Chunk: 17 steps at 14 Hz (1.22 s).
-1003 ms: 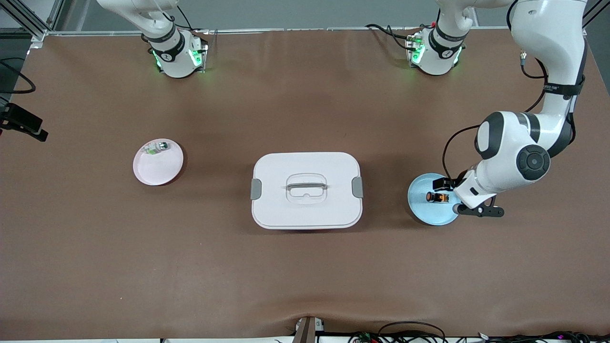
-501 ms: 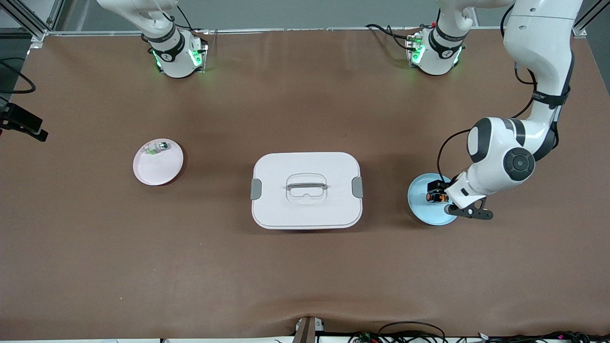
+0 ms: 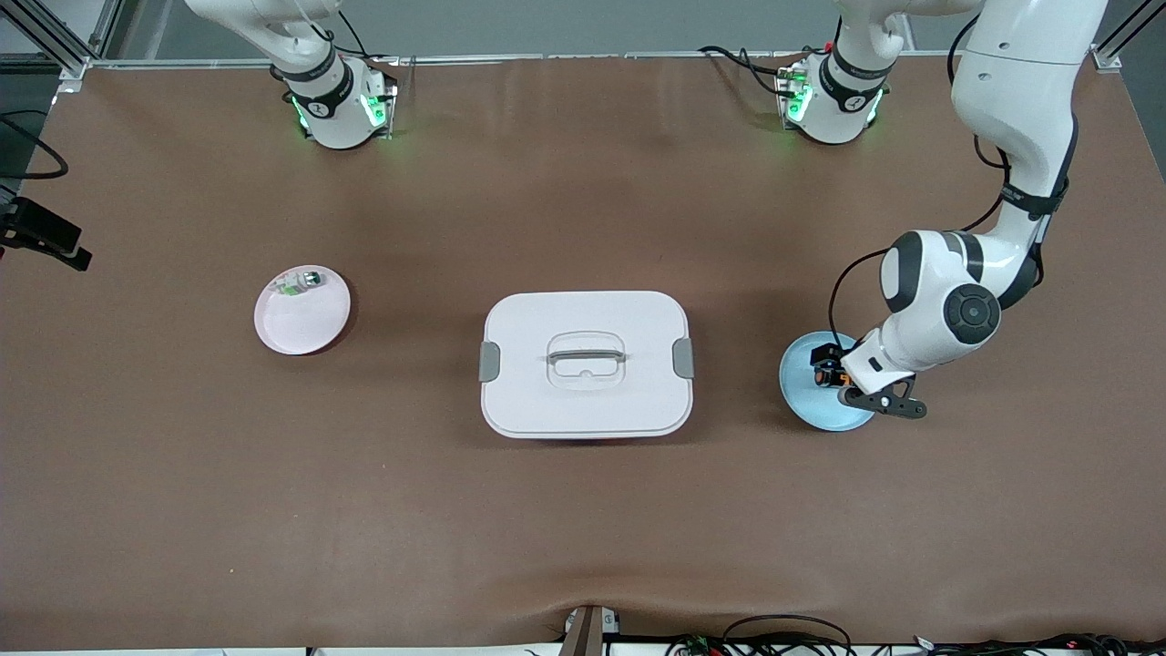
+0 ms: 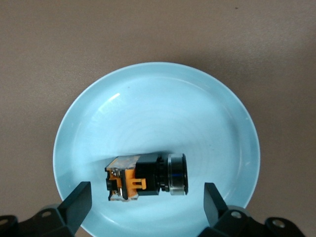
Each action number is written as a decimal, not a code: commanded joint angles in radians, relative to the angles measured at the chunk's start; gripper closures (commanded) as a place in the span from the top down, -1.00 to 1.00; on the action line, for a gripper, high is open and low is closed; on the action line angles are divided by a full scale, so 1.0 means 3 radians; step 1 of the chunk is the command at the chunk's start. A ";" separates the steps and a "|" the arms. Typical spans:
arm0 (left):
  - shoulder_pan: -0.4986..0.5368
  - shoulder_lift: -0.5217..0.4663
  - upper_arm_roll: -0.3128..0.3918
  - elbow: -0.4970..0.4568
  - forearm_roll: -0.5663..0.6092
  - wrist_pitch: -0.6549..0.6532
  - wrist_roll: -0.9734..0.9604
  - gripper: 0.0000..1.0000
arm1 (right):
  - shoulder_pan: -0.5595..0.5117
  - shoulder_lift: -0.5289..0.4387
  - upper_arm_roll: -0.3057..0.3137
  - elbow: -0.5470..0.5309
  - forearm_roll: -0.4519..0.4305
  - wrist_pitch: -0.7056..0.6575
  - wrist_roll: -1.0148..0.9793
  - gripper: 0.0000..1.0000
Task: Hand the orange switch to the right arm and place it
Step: 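Lower the left gripper and close it on the orange switch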
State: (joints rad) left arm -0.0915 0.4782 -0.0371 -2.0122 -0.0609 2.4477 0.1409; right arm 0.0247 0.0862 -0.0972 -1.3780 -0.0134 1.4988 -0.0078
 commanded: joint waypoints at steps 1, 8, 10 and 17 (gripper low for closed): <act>0.0039 0.0037 -0.0035 -0.0037 -0.0007 0.0155 0.0072 1.00 | 0.0010 -0.0022 -0.0008 0.0017 0.0045 -0.0006 0.0005 1.00; 0.0039 0.0185 -0.0055 -0.0042 -0.0047 0.0390 0.0042 1.00 | 0.0010 -0.0022 -0.0008 0.0017 0.0045 -0.0006 0.0005 1.00; 0.0044 0.0185 -0.0066 -0.0042 -0.0047 0.0395 0.0016 1.00 | 0.0010 -0.0022 -0.0008 0.0017 0.0045 -0.0006 0.0005 1.00; 0.0039 0.0175 -0.0071 -0.0042 -0.0053 0.0390 -0.0025 -0.24 | 0.0010 -0.0022 -0.0008 0.0017 0.0045 -0.0011 0.0005 1.00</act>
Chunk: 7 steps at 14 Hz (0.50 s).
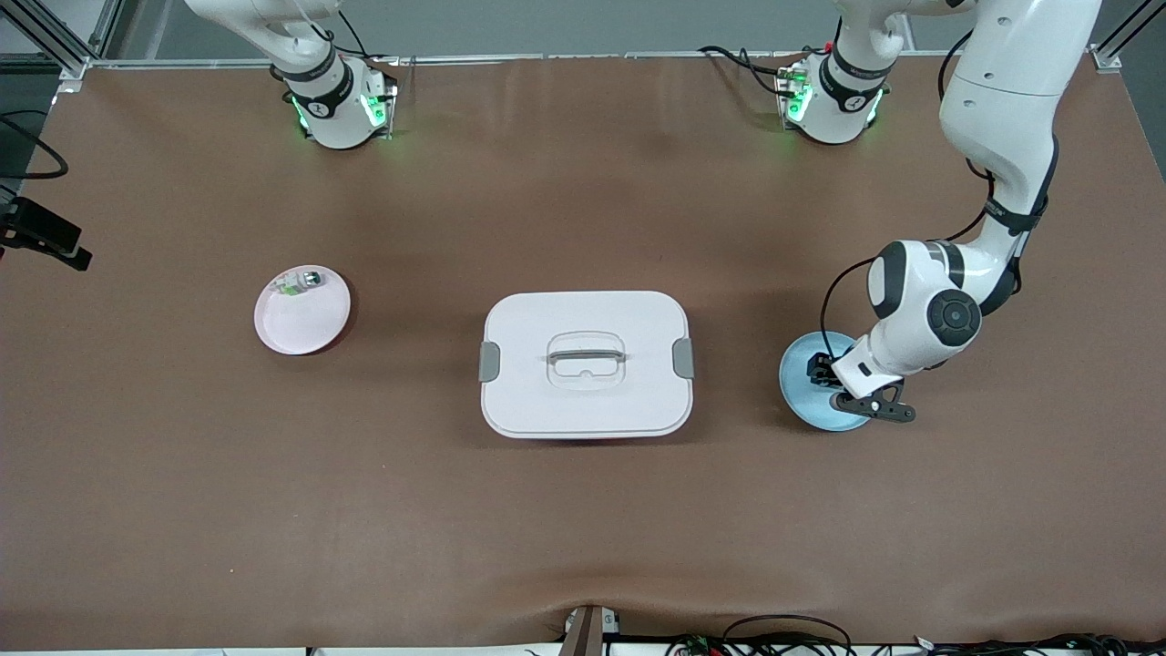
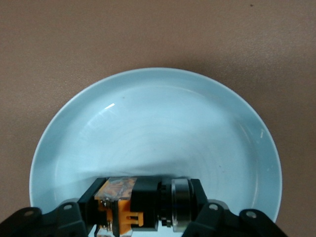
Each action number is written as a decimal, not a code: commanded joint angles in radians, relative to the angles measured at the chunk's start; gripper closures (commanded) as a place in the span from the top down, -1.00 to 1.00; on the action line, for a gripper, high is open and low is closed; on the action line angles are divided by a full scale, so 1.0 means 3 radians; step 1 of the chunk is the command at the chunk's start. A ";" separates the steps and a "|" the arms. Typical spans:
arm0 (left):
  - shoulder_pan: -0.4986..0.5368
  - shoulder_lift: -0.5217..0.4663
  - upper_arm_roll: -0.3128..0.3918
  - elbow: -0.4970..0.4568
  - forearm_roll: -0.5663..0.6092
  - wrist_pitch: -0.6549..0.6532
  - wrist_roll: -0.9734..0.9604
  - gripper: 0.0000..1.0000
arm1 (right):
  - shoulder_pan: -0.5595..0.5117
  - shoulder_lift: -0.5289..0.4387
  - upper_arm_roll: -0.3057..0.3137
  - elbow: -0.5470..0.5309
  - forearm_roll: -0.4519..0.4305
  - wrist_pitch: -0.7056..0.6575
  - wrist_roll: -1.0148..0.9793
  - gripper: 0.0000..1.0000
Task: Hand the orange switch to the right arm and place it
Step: 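Lower the left gripper and close it on the orange switch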
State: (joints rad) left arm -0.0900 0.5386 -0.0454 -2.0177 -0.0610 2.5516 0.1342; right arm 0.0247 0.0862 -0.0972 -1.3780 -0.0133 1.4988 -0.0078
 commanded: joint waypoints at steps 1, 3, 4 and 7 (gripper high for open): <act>0.0034 -0.0041 -0.0043 -0.0024 -0.0052 0.0044 -0.0012 -0.32 | 0.0010 -0.0022 -0.0008 0.0017 0.0044 -0.0006 0.0005 1.00; 0.0034 -0.0067 -0.0043 -0.0024 -0.0052 0.0014 -0.0073 -0.41 | 0.0010 -0.0022 -0.0008 0.0017 0.0044 -0.0011 0.0005 1.00; 0.0034 -0.0103 -0.0043 -0.0019 -0.0052 -0.0002 -0.0145 -0.44 | 0.0010 -0.0022 -0.0008 0.0017 0.0050 -0.0011 0.0000 1.00; 0.0034 -0.0235 -0.0068 0.0002 -0.0078 -0.0272 -0.0349 -0.44 | 0.0010 -0.0022 -0.0008 0.0017 0.0044 -0.0006 0.0000 1.00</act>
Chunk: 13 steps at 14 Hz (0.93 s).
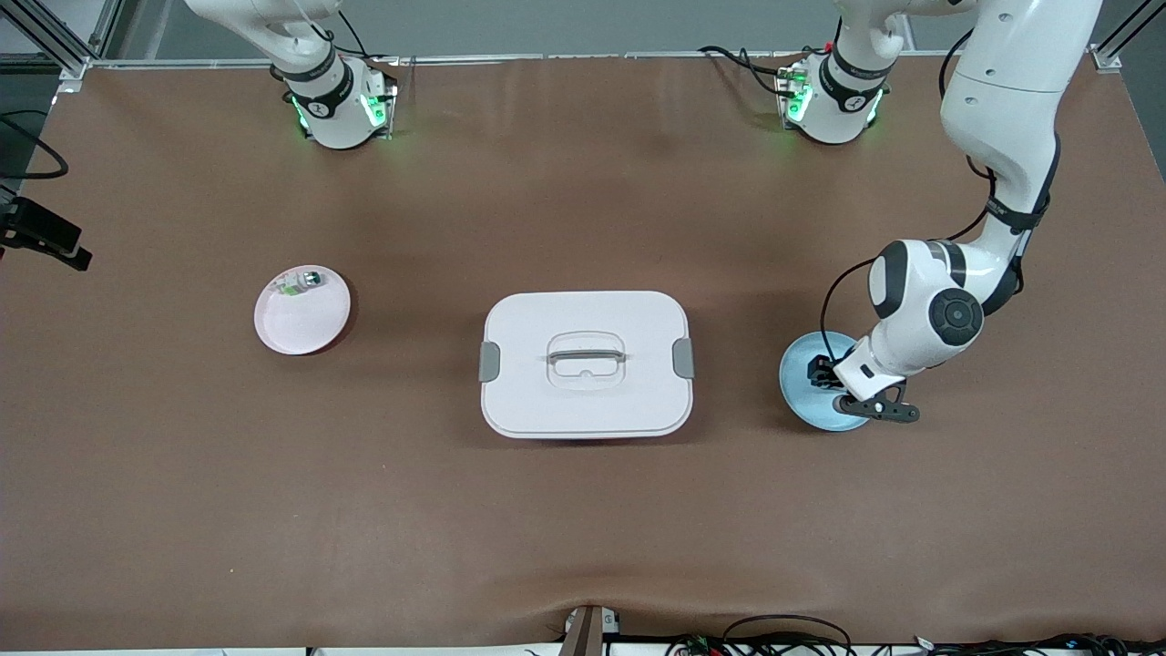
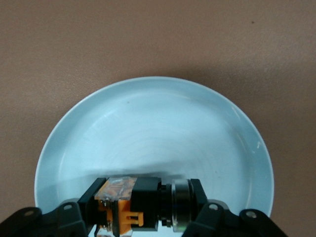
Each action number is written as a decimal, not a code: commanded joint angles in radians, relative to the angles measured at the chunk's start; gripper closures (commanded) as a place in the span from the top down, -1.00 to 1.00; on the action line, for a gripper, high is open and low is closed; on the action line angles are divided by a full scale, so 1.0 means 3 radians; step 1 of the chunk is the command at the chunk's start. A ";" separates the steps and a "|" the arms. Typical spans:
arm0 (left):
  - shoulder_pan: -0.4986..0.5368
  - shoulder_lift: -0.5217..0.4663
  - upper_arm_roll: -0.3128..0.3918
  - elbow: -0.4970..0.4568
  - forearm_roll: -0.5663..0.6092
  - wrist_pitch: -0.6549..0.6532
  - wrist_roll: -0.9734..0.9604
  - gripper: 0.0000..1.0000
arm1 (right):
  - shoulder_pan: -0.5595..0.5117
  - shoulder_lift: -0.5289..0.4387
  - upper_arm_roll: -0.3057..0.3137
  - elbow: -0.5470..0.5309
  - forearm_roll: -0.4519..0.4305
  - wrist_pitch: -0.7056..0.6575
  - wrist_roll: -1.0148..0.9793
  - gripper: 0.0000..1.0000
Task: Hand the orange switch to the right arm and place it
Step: 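Lift the orange switch off the blue plate with the left gripper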
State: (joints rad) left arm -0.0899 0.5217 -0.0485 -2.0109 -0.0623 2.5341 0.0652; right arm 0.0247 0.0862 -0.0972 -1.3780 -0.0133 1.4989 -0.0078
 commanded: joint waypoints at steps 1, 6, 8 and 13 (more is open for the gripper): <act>0.0034 -0.0306 -0.0063 -0.0016 -0.0170 -0.0382 -0.0252 -0.44 | 0.0005 -0.0021 -0.0008 0.0017 0.0044 -0.0006 0.0000 1.00; -0.0007 -0.0823 -0.0068 0.0305 -0.0604 -0.1608 -0.0855 -0.44 | 0.0005 -0.0021 -0.0008 0.0017 0.0049 -0.0006 0.0000 1.00; 0.0008 -0.0951 -0.0135 0.0525 -0.0743 -0.2028 -0.1233 -0.44 | 0.0005 -0.0021 -0.0008 0.0017 0.0049 -0.0006 -0.0005 1.00; -0.0007 -0.1100 -0.0150 0.0965 -0.1377 -0.2444 -0.2669 -0.44 | 0.0010 -0.0021 -0.0008 0.0017 0.0049 -0.0006 -0.0005 1.00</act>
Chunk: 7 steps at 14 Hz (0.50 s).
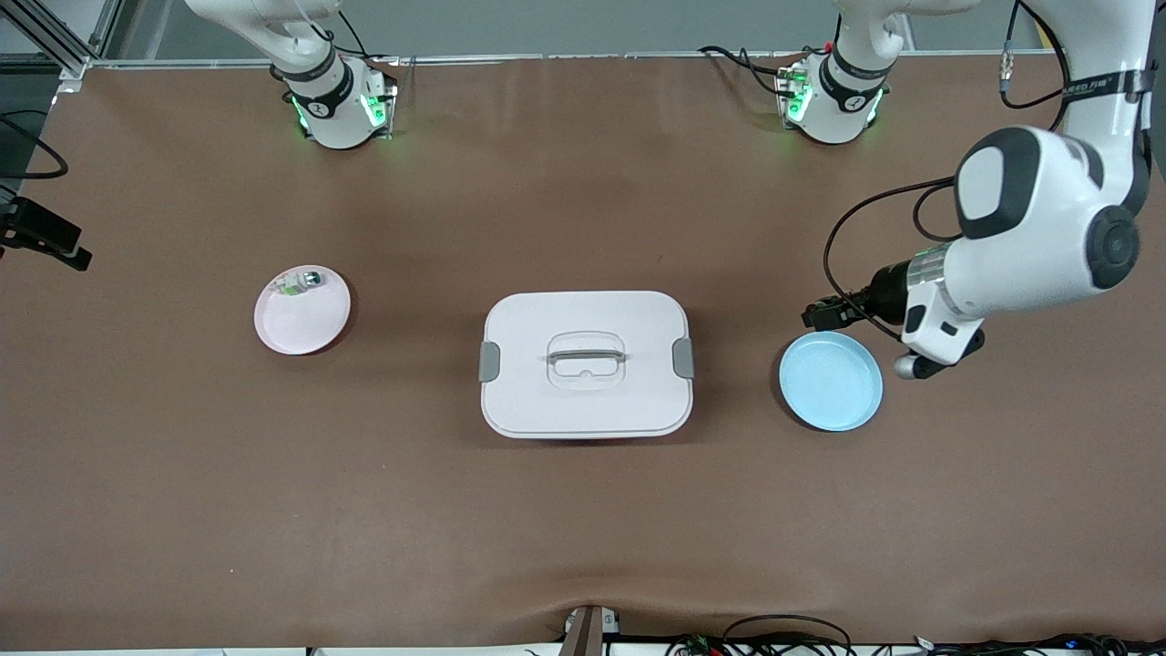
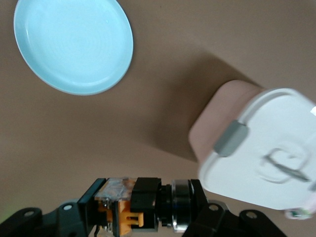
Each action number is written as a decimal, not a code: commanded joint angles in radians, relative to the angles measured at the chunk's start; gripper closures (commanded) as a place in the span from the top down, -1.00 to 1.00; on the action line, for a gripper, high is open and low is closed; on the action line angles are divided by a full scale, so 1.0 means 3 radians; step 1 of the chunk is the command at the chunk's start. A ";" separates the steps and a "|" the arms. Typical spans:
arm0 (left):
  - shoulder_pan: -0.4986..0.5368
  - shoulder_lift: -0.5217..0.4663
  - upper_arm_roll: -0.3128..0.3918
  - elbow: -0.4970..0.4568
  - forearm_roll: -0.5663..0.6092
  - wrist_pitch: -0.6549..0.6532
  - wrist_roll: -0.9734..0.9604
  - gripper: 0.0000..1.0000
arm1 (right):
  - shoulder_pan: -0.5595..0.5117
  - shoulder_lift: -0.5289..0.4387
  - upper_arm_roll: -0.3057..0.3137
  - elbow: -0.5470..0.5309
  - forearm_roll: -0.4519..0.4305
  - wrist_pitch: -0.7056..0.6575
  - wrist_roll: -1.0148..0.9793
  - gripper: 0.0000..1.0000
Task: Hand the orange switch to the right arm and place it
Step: 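Lift the orange switch off the blue plate with the left gripper, then carry the switch over the box while the right gripper reaches toward it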
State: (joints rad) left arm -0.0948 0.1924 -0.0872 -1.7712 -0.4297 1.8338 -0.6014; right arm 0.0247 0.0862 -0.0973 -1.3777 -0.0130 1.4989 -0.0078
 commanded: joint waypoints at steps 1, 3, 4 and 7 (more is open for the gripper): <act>0.0009 0.0003 -0.0097 0.0243 -0.0229 -0.0110 -0.0576 -0.44 | 0.0010 -0.0022 -0.0008 0.0016 0.0048 -0.0006 -0.0005 1.00; 0.0009 0.0003 -0.0169 0.0335 -0.0540 -0.0089 -0.0806 -0.46 | 0.0010 -0.0022 -0.0008 0.0016 0.0048 -0.0006 0.0000 1.00; 0.0004 0.0003 -0.0190 0.0402 -0.0759 -0.0084 -0.0934 -0.49 | 0.0005 -0.0022 -0.0008 0.0016 0.0048 -0.0006 -0.0005 1.00; -0.0016 0.0023 -0.0399 0.0631 -0.1027 0.0028 -0.1705 -0.50 | 0.0005 -0.0022 -0.0008 0.0016 0.0048 -0.0006 -0.0005 1.00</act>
State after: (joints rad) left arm -0.0982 0.1873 -0.1699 -1.6409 -0.7082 1.8272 -0.9798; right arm 0.0247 0.0863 -0.0973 -1.3774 -0.0129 1.4990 -0.0078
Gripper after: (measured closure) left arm 0.273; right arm 0.000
